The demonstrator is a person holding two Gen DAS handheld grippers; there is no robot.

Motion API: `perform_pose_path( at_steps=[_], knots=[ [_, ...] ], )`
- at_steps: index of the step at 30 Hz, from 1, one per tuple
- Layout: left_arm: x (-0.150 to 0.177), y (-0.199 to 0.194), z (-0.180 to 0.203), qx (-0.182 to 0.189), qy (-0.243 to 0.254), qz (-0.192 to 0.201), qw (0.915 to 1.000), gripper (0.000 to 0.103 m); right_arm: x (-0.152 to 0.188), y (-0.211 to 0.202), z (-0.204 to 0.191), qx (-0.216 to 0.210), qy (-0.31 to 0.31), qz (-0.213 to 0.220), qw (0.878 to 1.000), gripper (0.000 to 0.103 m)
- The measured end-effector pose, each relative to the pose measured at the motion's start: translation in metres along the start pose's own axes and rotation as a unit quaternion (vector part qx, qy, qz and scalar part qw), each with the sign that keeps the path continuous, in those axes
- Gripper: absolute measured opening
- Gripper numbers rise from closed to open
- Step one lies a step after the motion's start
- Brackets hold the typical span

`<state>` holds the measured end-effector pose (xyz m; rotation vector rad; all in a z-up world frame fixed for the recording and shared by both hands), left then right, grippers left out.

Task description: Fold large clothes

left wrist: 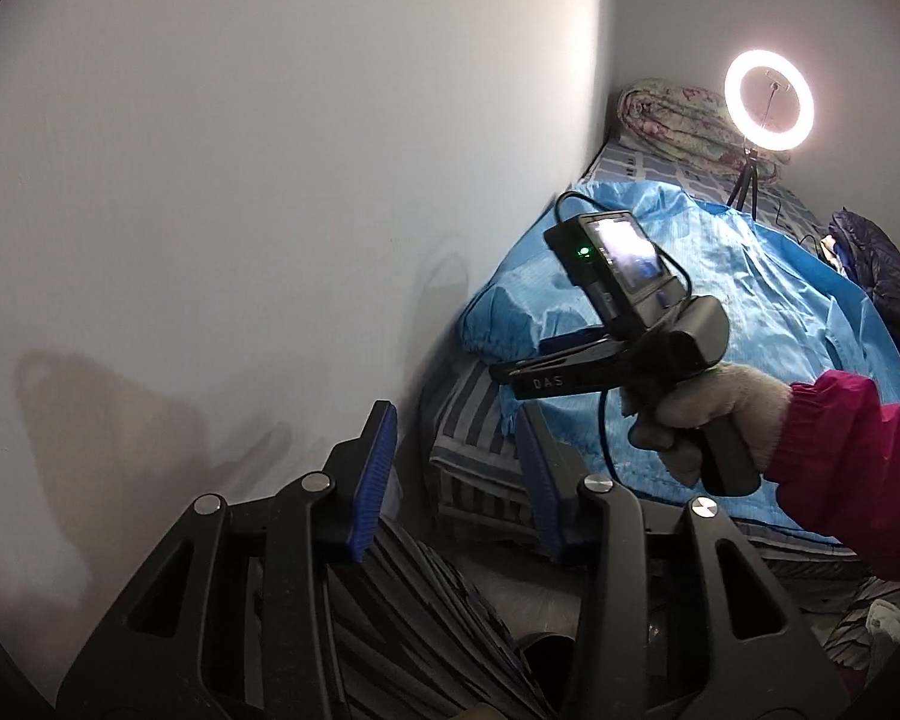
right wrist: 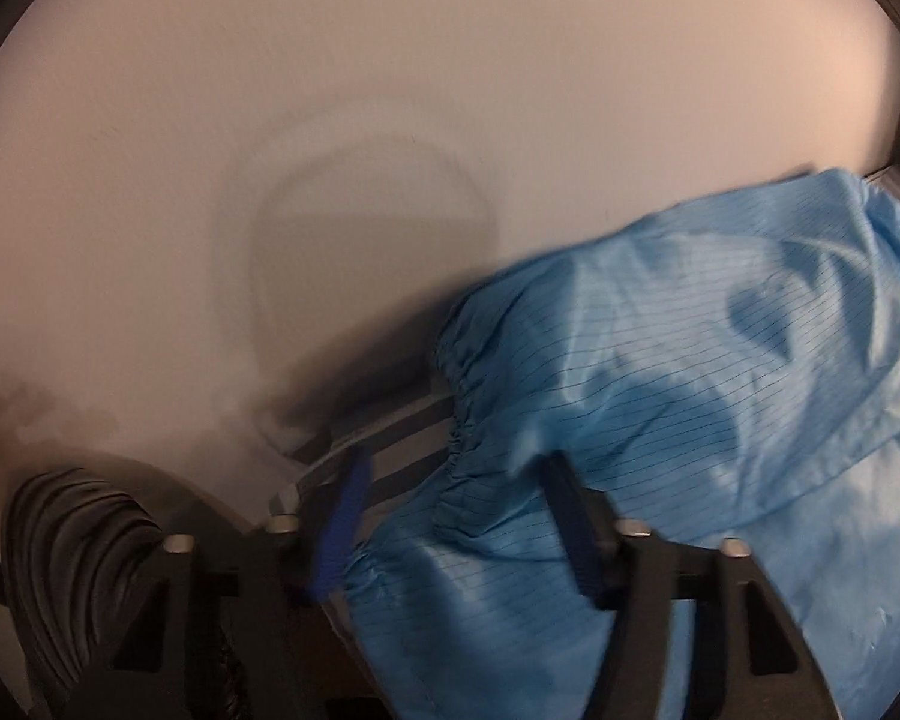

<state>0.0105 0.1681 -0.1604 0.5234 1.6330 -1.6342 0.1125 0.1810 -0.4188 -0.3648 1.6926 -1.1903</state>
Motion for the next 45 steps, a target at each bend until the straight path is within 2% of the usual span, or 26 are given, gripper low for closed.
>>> perform_pose_path(
  at_steps=[2,5,7,14,18,21,24,26,28,30,34,39,41,45],
  knots=[
    [-0.004,0.006,-0.003,0.001,-0.009,0.001,1.0000,0.043,0.002,0.005,0.003,0.004,0.007,-0.009,1.000,0.023],
    [-0.007,0.012,-0.004,0.006,-0.013,0.001,0.9999,0.043,0.003,0.000,0.009,-0.009,0.028,-0.001,1.000,0.004],
    [-0.006,0.013,-0.002,0.008,-0.006,0.001,0.9999,0.043,0.002,-0.011,0.012,-0.021,0.048,0.013,0.999,0.002],
    [-0.012,0.019,0.008,0.028,0.009,0.006,0.9996,0.043,0.022,-0.063,0.042,-0.037,0.119,0.065,0.990,0.001],
    [-0.015,0.026,0.021,0.059,0.009,0.003,0.9982,0.043,0.043,-0.097,0.059,-0.036,0.145,0.087,0.985,0.001],
    [-0.024,0.032,0.038,0.103,-0.007,0.002,0.9947,0.043,0.065,-0.124,0.080,-0.030,0.165,0.096,0.981,0.001],
    [-0.034,0.032,0.052,0.126,-0.017,0.013,0.9918,0.043,0.086,-0.134,0.084,-0.033,0.196,0.095,0.975,0.001],
    [-0.042,0.033,0.066,0.142,-0.014,0.018,0.9897,0.048,0.096,-0.132,0.093,-0.044,0.221,0.095,0.970,0.001],
    [-0.050,0.038,0.078,0.152,-0.007,0.018,0.9882,0.060,0.105,-0.130,0.095,-0.058,0.241,0.097,0.964,0.001],
    [-0.057,0.047,0.092,0.150,0.001,0.008,0.9886,0.061,0.112,-0.128,0.092,-0.071,0.253,0.104,0.959,0.001],
    [-0.063,0.074,0.116,0.157,0.010,-0.021,0.9874,0.071,0.119,-0.131,0.094,-0.086,0.269,0.119,0.952,0.001],
    [-0.064,0.121,0.124,0.151,0.004,-0.066,0.9863,0.072,0.129,-0.144,0.101,-0.098,0.290,0.132,0.943,0.001],
    [-0.064,0.145,0.123,0.153,-0.008,-0.087,0.9844,0.072,0.130,-0.149,0.102,-0.100,0.296,0.135,0.940,0.001],
    [-0.059,0.194,0.115,0.168,-0.061,-0.138,0.9743,0.072,0.128,-0.151,0.101,-0.103,0.300,0.131,0.939,0.001]
  ],
)
Point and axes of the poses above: each gripper's, at about its wrist camera, not at the fingertips, and y roughly the way its jaws point, z to its right, x to its underside, the point moved 8 cm from there along y, roughly the way its jaws point, and after that the axes turned 7 degrees about x, right-handed, at the moved point
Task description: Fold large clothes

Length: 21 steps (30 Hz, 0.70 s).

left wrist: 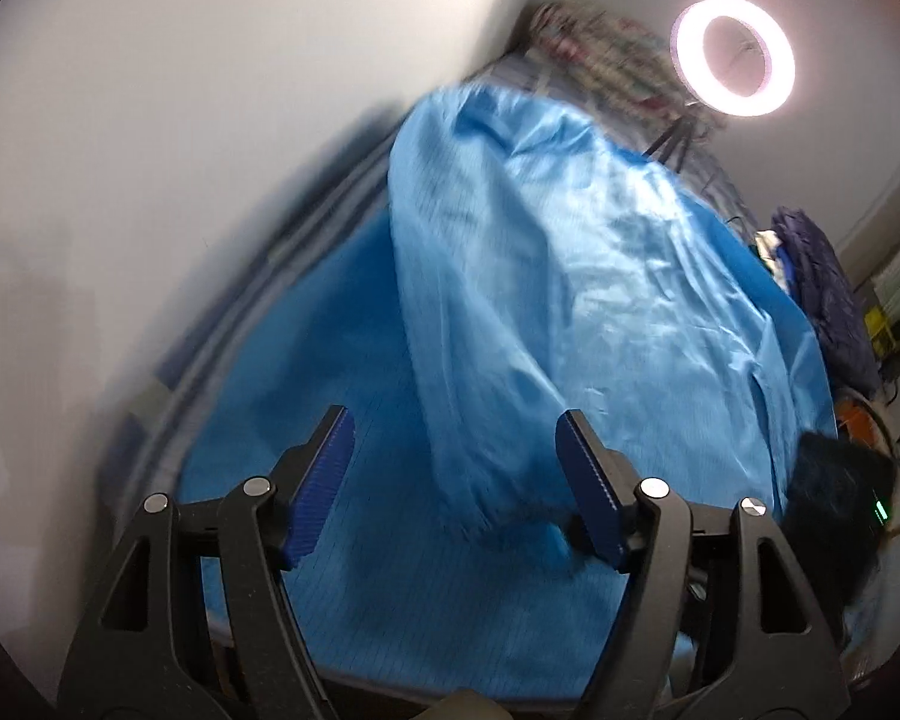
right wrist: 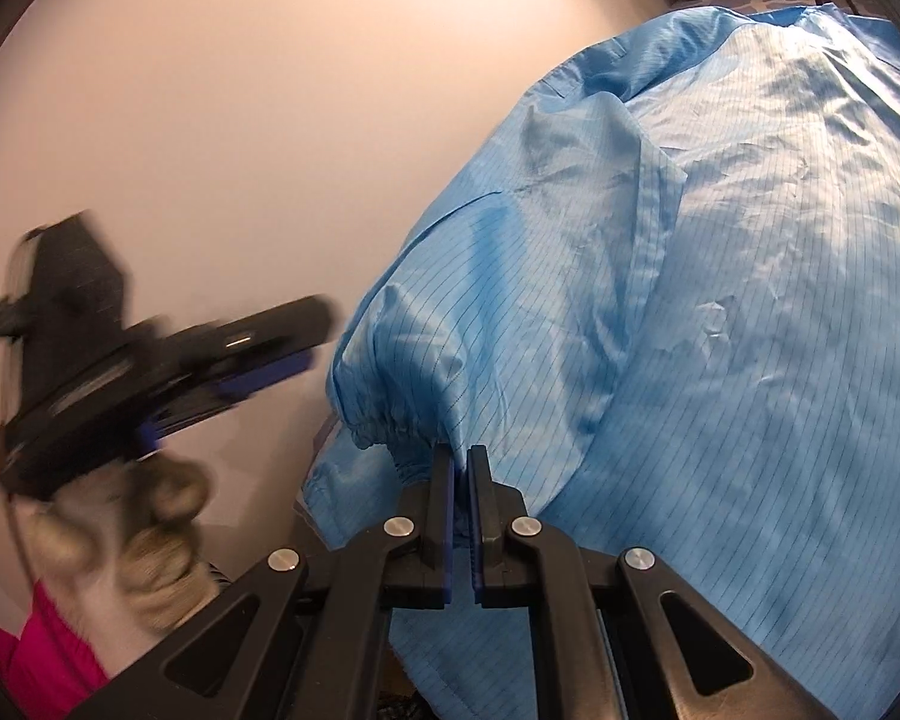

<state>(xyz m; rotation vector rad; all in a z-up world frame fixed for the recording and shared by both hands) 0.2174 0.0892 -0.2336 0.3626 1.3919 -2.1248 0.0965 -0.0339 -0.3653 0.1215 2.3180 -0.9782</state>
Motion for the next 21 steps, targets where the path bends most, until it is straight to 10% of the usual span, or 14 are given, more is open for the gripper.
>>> perform_pose_path(
  at_steps=[3,6,12,14,21],
  knots=[
    [-0.003,0.025,-0.010,0.026,-0.028,-0.017,0.9991,0.070,0.004,0.008,0.011,-0.001,0.002,-0.007,1.000,0.001],
    [-0.001,0.041,-0.010,0.046,-0.030,-0.039,0.9978,0.007,0.006,0.014,0.017,0.000,0.003,-0.016,1.000,0.001],
    [-0.011,0.028,0.020,0.038,0.051,-0.006,0.9980,0.000,0.005,0.013,0.026,-0.010,0.001,-0.013,1.000,0.011],
    [-0.017,0.008,0.030,0.024,0.088,0.019,0.9957,0.000,-0.001,0.002,0.033,-0.022,0.021,0.006,1.000,0.039],
    [-0.043,-0.039,0.046,-0.019,0.186,0.076,0.9795,0.000,-0.052,-0.011,0.074,0.061,0.080,0.063,0.993,0.034]
  ],
)
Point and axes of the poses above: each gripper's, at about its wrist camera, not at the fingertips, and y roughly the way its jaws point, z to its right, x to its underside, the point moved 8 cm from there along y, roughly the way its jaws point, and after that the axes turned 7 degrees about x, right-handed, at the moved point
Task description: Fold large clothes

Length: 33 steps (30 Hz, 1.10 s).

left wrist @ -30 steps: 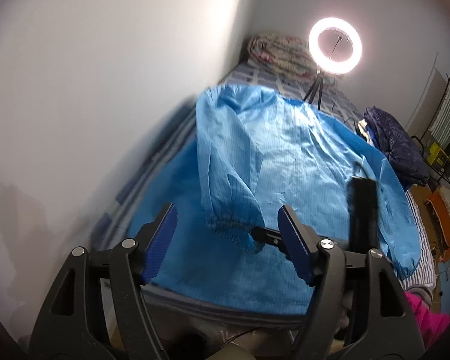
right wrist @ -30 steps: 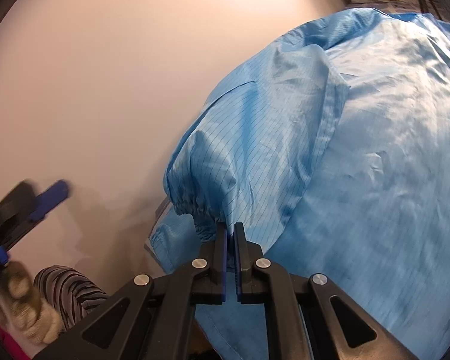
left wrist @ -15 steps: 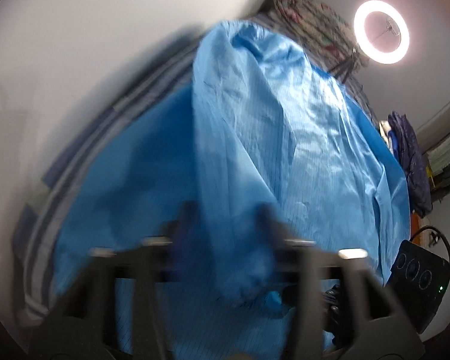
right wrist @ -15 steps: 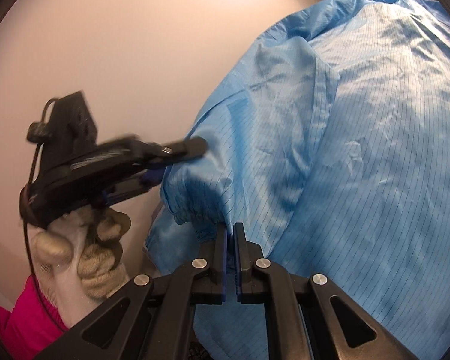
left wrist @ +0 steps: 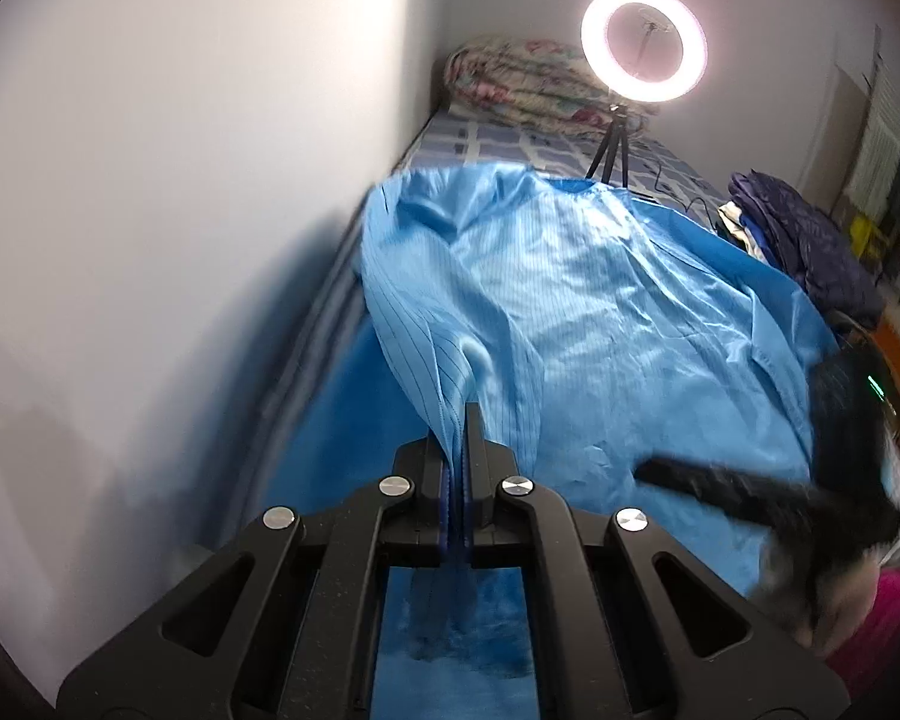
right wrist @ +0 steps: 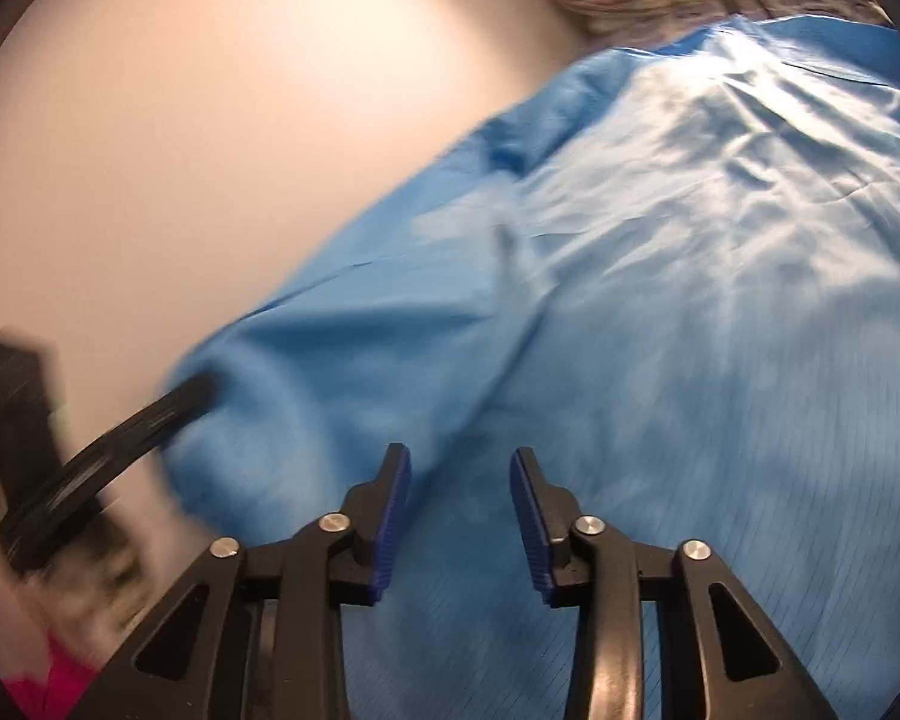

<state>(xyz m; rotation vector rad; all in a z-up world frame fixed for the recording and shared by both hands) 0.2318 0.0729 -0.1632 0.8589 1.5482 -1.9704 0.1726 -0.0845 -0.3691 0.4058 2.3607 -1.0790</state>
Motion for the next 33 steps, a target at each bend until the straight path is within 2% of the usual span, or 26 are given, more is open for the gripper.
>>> perform_pose_path(
  at_steps=[4,7,13,16,19,23,25,26,29,31,33],
  knots=[
    [-0.007,-0.007,-0.011,-0.004,0.005,0.015,0.9999,0.000,-0.022,0.049,-0.004,0.047,-0.002,-0.021,0.999,0.032],
    [-0.009,-0.009,-0.016,-0.006,0.007,0.021,0.9997,0.000,-0.034,0.090,-0.014,0.053,-0.002,-0.037,0.998,0.032],
    [-0.017,-0.027,-0.016,-0.021,0.040,0.049,0.9978,0.000,-0.056,0.168,-0.058,-0.011,0.017,-0.073,0.997,0.032],
    [-0.016,-0.032,-0.005,-0.045,0.084,0.058,0.9938,0.000,-0.054,0.183,-0.076,-0.030,0.001,-0.097,0.995,0.032],
    [-0.002,-0.027,0.006,-0.041,0.108,0.044,0.9923,0.000,-0.046,0.166,-0.061,-0.011,-0.023,-0.106,0.994,0.034],
    [0.021,-0.013,0.034,-0.018,0.141,0.015,0.9897,0.000,-0.049,0.108,-0.006,0.012,0.009,-0.074,0.997,0.038],
    [0.030,-0.011,0.056,-0.009,0.173,0.011,0.9848,0.000,-0.063,0.081,0.013,0.037,0.007,-0.049,0.998,0.048],
    [0.035,-0.010,0.068,-0.005,0.193,0.009,0.9812,0.000,-0.074,0.067,0.020,0.049,0.003,-0.033,0.998,0.058],
    [0.052,-0.002,0.094,0.012,0.228,-0.006,0.9736,0.000,-0.117,0.036,0.025,0.045,0.009,0.006,0.999,0.073],
    [0.064,0.003,0.106,0.022,0.242,-0.018,0.9698,0.000,-0.142,0.025,0.018,0.034,-0.001,0.024,0.999,0.075],
    [0.075,0.009,0.118,0.031,0.257,-0.031,0.9654,0.000,-0.157,0.026,0.006,0.027,-0.019,0.019,0.999,0.079]
  ],
)
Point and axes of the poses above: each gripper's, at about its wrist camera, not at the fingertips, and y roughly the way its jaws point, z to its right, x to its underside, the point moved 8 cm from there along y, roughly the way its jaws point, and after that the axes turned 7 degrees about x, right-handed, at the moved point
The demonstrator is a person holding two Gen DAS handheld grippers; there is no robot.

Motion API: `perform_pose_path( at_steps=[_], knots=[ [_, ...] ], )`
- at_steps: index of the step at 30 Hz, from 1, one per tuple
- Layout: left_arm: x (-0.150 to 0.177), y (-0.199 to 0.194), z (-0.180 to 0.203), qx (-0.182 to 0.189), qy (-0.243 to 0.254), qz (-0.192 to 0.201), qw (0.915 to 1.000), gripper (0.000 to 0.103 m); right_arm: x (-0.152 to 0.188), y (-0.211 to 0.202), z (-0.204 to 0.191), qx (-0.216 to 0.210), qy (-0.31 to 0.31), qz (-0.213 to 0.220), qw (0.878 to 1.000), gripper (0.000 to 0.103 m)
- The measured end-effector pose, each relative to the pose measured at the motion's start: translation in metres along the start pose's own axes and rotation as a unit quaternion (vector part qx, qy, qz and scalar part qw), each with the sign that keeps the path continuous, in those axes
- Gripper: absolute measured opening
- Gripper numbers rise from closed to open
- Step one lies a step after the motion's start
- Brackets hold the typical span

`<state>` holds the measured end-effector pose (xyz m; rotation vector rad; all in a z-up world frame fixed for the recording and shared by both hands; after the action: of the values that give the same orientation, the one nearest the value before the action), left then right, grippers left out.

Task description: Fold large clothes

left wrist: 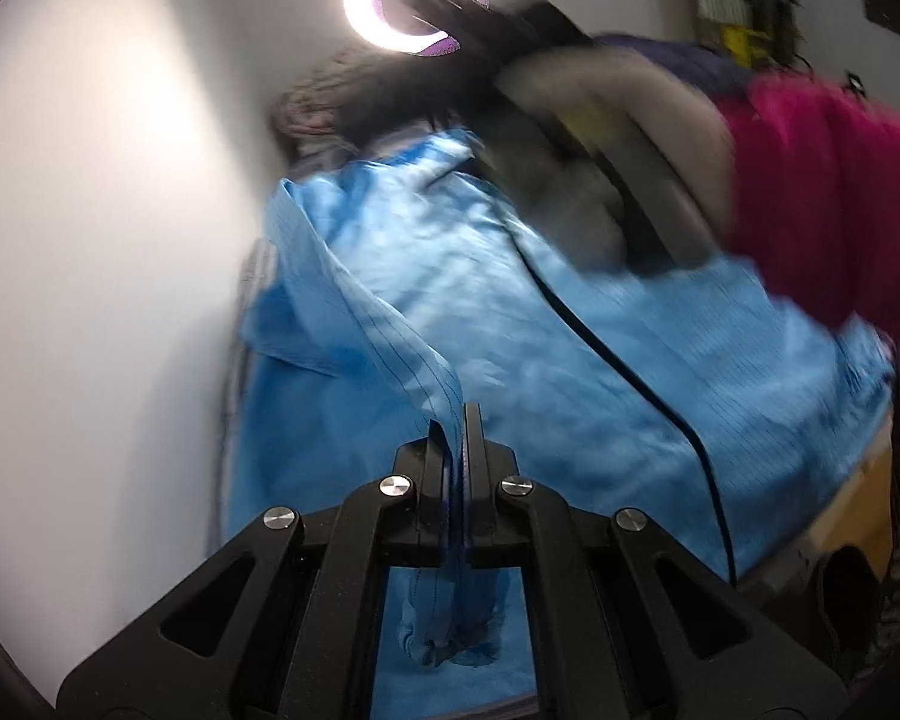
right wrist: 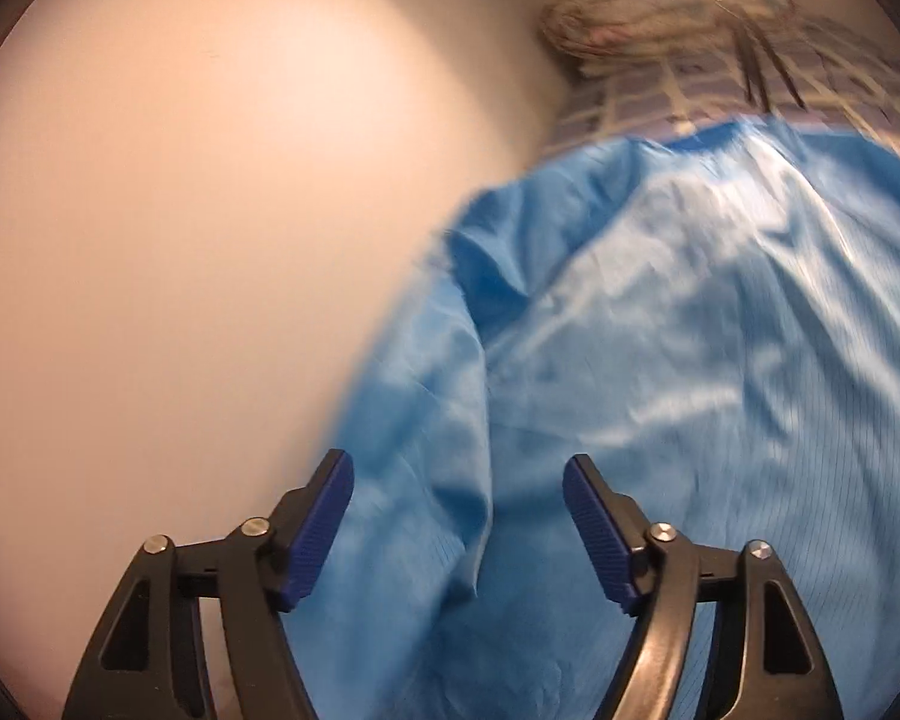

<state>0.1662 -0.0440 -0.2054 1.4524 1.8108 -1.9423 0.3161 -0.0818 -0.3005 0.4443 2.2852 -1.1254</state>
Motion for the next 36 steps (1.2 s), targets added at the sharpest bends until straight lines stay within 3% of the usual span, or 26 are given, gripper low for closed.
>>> perform_pose_path(
  at_steps=[4,6,7,8,11,13,16,18,20,22,26,28,32,34,35,36],
  knots=[
    [0.012,0.014,0.033,0.024,0.041,-0.024,0.9986,0.000,-0.002,0.018,-0.011,0.013,-0.028,-0.028,0.999,0.078],
    [0.016,0.019,0.047,0.031,0.055,-0.033,0.9975,0.000,0.007,0.029,-0.007,0.051,-0.045,-0.047,0.997,0.061],
    [0.020,0.021,0.053,0.037,0.060,-0.039,0.9968,0.000,0.009,0.030,-0.007,0.066,-0.049,-0.058,0.995,0.043],
    [0.022,0.021,0.058,0.043,0.063,-0.044,0.9961,0.000,0.016,0.038,0.005,0.092,-0.047,-0.078,0.992,0.036],
    [0.027,0.019,0.060,0.057,0.038,-0.049,0.9965,0.008,0.030,0.032,0.033,0.126,-0.040,-0.090,0.987,0.037],
    [0.033,0.011,0.055,0.073,-0.003,-0.048,0.9962,0.028,0.034,0.016,0.045,0.117,-0.028,-0.082,0.989,0.038],
    [0.039,-0.013,0.039,0.093,-0.082,-0.028,0.9919,0.047,0.038,-0.010,0.049,0.099,-0.027,-0.070,0.992,0.042],
    [0.046,-0.029,0.026,0.096,-0.129,-0.016,0.9869,0.051,0.043,-0.029,0.044,0.093,-0.043,-0.066,0.993,0.049],
    [0.055,-0.039,0.011,0.076,-0.161,-0.006,0.9840,0.057,0.051,-0.041,0.041,0.086,-0.056,-0.065,0.993,0.051],
    [0.071,-0.043,-0.013,0.055,-0.210,-0.012,0.9761,0.058,0.059,-0.052,0.031,0.077,-0.073,-0.066,0.992,0.051],
    [0.102,-0.027,-0.054,0.052,-0.326,-0.037,0.9433,0.058,0.072,-0.060,0.012,0.057,-0.088,-0.072,0.992,0.051],
    [0.114,-0.016,-0.060,0.066,-0.355,-0.051,0.9312,0.058,0.075,-0.058,0.004,0.052,-0.098,-0.074,0.991,0.051],
    [0.121,0.007,-0.047,0.067,-0.334,-0.088,0.9360,0.058,0.082,-0.052,-0.014,0.054,-0.125,-0.077,0.988,0.053],
    [0.124,0.019,-0.042,0.067,-0.337,-0.100,0.9337,0.055,0.085,-0.048,-0.019,0.055,-0.130,-0.080,0.987,0.053],
    [0.126,0.024,-0.042,0.070,-0.345,-0.102,0.9304,0.048,0.086,-0.046,-0.021,0.055,-0.132,-0.082,0.986,0.053],
    [0.128,0.027,-0.040,0.077,-0.349,-0.106,0.9277,0.022,0.088,-0.045,-0.022,0.056,-0.132,-0.084,0.986,0.053]
  ],
)
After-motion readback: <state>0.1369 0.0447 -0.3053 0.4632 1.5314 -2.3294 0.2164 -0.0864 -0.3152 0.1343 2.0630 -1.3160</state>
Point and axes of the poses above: each gripper's, at about its wrist camera, not at the fingertips, and y roughly the way its jaws point, z to its right, x to its underside, the point moved 8 cm from there along y, roughly the way its jaws point, and after that the axes turned 7 degrees about x, right-handed, at the moved point
